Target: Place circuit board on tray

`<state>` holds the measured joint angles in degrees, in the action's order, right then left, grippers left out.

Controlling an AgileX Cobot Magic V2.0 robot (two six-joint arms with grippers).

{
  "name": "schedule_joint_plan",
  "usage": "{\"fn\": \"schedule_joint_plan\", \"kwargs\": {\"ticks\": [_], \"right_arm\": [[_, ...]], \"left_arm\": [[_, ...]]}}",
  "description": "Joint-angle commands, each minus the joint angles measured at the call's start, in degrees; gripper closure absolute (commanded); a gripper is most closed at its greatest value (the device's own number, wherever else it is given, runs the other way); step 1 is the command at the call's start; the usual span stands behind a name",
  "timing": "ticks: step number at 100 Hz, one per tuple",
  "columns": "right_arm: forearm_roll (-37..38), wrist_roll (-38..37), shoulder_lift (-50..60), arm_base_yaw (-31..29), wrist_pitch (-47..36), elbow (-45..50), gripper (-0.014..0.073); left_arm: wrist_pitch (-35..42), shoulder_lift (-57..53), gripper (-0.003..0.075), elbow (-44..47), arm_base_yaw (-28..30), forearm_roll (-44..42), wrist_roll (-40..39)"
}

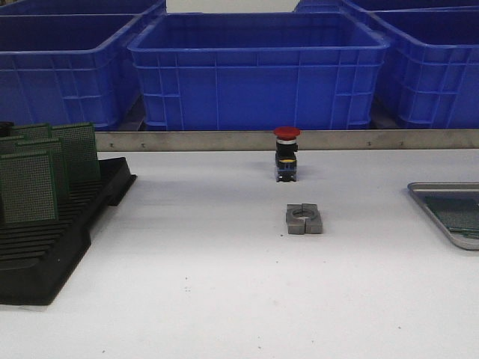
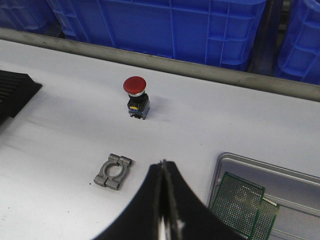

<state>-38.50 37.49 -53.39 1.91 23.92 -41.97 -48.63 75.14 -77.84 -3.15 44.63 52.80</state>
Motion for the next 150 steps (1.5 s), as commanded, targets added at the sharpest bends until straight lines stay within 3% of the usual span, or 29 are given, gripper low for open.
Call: {"fn": "schedule_joint_plan", "kwargs": {"ticks": [1,25,39,84,104,150], "right_arm": [[-1.25,1.03,5.48,0.65,-5.92,1.58,0.0653],[-1.25,1.26,18.03,0.65,-10.81,9.22,0.0653],[-1.25,1.26,24.66,0.65,-10.82,13.15,0.0653],[-1.25,1.26,40.08,0.65,-7.84,22.8,0.0653],[-1.25,1.26,40.58,0.65,-5.31,23.01,0.0653],[-1.25,1.26,40.58,0.65,-5.08,23.01,0.0653]], "left_arm": [[9.65,-7.09,0.0741,3.99,0.18,2.03,-1.33],[25.49,-22.09,0.0741,20.73,0.18,2.58,-1.33],[31.0,-30.46,0.0741,30.05,0.18,3.15,-1.33],[34.68,-55.15,0.0741,53.24,0.18,3.54,-1.33],[35.02,-61.57,0.0741,56.88,0.18,3.54,-1.33],[35.02,-61.7,0.0741,57.2,0.18,3.54,-1.33]]}}
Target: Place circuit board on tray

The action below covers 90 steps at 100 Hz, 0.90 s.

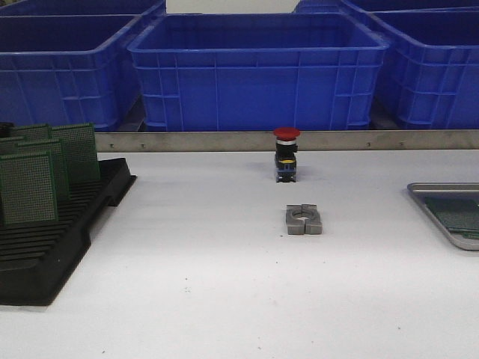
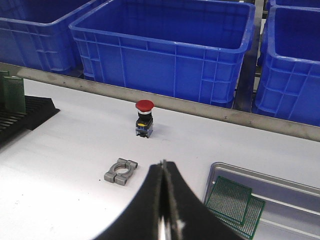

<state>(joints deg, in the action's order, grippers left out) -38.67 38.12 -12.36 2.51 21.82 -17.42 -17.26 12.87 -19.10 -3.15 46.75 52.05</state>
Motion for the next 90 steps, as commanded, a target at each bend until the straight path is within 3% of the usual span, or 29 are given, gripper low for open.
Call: {"fn": "schedule_joint_plan", "kwargs": {"ticks": [1,35,42,52,57,80,84,90], "right_arm": [[-1.08,0.62,-0.45,0.05,-2.98,-1.55,0.0653],[-1.08,0.62,-0.45,0.05,-2.91,-1.55,0.0653],[-1.08,0.62,-0.45,0.05,-2.85,-1.55,0.0653],[-1.08,0.62,-0.45,0.05,-2.76,-1.55,0.0653],[-1.08,0.62,-0.45,0.05,-2.76,-1.55,0.0653],[-1.08,0.62,-0.5,0.05,-2.77,-1.55,0.0653],[-1.08,0.62,-0.55,0.05,-2.58,-1.55,0.0653],[-1.08,0.62,-0.55,0.05,-2.52,-1.55,0.0653]], "left_arm": [[3.66,0.58,0.0741,-1.54,0.18,1.41,-0.58],[6.36,-0.38,0.0741,-0.66,0.18,-1.67,-2.44],[6.63,-1.84,0.0741,0.78,0.18,-10.47,-13.31],[6.63,-4.08,0.0741,4.18,0.18,-29.61,-37.48],[7.81,-5.49,0.0741,6.89,0.18,-36.83,-44.19],[14.1,-14.91,0.0741,20.92,0.55,-40.82,-49.88],[7.85,-14.54,0.0741,20.16,0.55,-41.46,-50.89],[7.6,-14.81,0.0741,20.58,0.55,-41.89,-51.73]]}}
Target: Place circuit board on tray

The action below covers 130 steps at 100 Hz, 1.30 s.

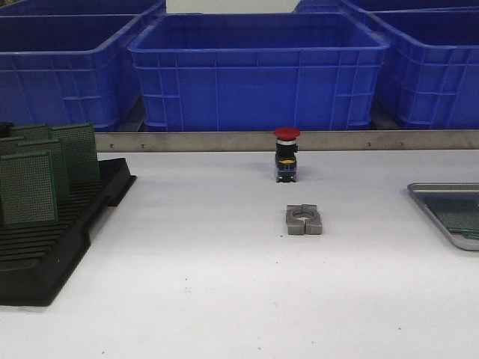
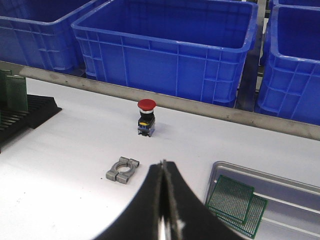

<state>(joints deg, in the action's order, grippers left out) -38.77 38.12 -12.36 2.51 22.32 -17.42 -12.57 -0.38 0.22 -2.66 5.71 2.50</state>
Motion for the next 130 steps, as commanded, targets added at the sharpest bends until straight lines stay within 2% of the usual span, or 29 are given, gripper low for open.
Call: {"fn": "schedule_joint_plan", "kwargs": {"ticks": [1,116,122,130], "right_arm": [[-0.99,0.62,-0.59,0.05,-3.02,-1.55,0.0653],[-0.99,0.62,-0.56,0.05,-2.89,-1.47,0.0653],[-0.93,0.62,-0.56,-0.08,-4.09,-1.05,0.0653],[1.69,0.32,-0.56,-0.83,-9.76,0.2,0.0653]], "left_arm": [[2.72,-1.57,0.0741,1.26,0.06,-0.99,-2.18],[3.85,-1.57,0.0741,1.16,0.06,-1.55,-2.18],[3.85,-1.57,0.0741,1.16,0.06,-1.55,-2.18],[3.85,-1.57,0.0741,1.16,0.06,-1.55,-2.18]]}}
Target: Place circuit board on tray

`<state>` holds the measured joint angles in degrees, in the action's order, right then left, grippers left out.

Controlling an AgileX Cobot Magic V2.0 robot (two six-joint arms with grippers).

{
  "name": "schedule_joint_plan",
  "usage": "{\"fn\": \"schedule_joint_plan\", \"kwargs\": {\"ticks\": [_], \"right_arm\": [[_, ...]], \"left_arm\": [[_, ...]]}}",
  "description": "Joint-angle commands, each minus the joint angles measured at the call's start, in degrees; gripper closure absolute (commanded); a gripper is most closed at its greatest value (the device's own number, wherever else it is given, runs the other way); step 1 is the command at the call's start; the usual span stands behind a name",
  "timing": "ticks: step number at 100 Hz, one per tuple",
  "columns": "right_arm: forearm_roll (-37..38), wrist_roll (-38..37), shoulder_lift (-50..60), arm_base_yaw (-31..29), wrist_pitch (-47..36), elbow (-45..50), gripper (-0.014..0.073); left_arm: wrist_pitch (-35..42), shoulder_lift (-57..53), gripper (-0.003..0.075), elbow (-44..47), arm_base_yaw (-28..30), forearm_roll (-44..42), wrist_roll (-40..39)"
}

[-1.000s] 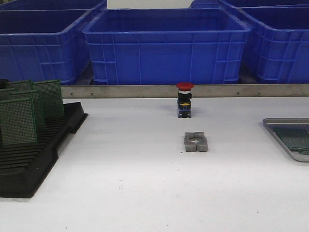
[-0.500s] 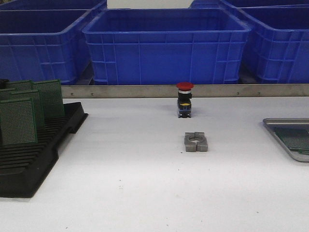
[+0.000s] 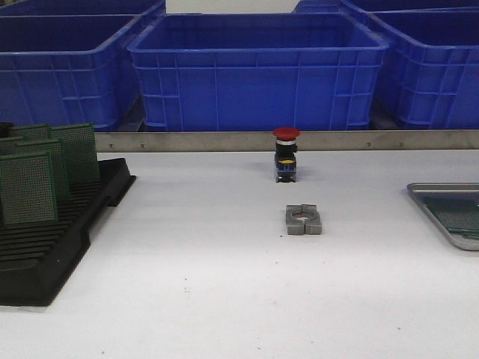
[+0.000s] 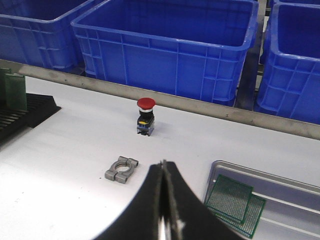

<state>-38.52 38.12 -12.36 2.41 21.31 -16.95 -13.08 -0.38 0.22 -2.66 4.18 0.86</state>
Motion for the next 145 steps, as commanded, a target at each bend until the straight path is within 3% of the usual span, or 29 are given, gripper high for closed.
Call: {"fn": "schedule_joint_plan", "kwargs": {"ticks": [1,12,33,44,56,72,145], "right_arm": [[1.72,0.23,-0.56,-0.83,-9.26,-0.13,0.0653],[9.61,-5.57,-0.03,-2.25,-17.45,3.05,0.0653],[34.61,-34.29,3.18,-3.21,-24.23,12.72,0.0653],[41.24,-45.75,6.82,-3.21,-27.14,18.84,0.0653],[43.11,-45.8,13.11,-3.21,-19.1,18.55,0.0653],[43.11,-45.54,14.26,-3.3,-15.98,18.55,0.0653],[43.11,-45.54,14.2,-3.3,-15.51,18.5,0.0653]], "left_arm": [[4.37,-1.57,0.0741,1.16,0.06,-0.02,-0.54],[4.37,-1.57,0.0741,1.16,0.06,-0.02,-0.54],[4.37,-1.57,0.0741,1.16,0.06,-0.02,-0.54],[4.37,-1.57,0.0741,1.16,0.06,-0.02,-0.54],[4.37,-1.57,0.0741,1.16,0.06,-0.02,-0.54],[4.37,-1.57,0.0741,1.16,0.06,-0.02,-0.54],[4.37,-1.57,0.0741,1.16,0.06,-0.02,-0.54]]}}
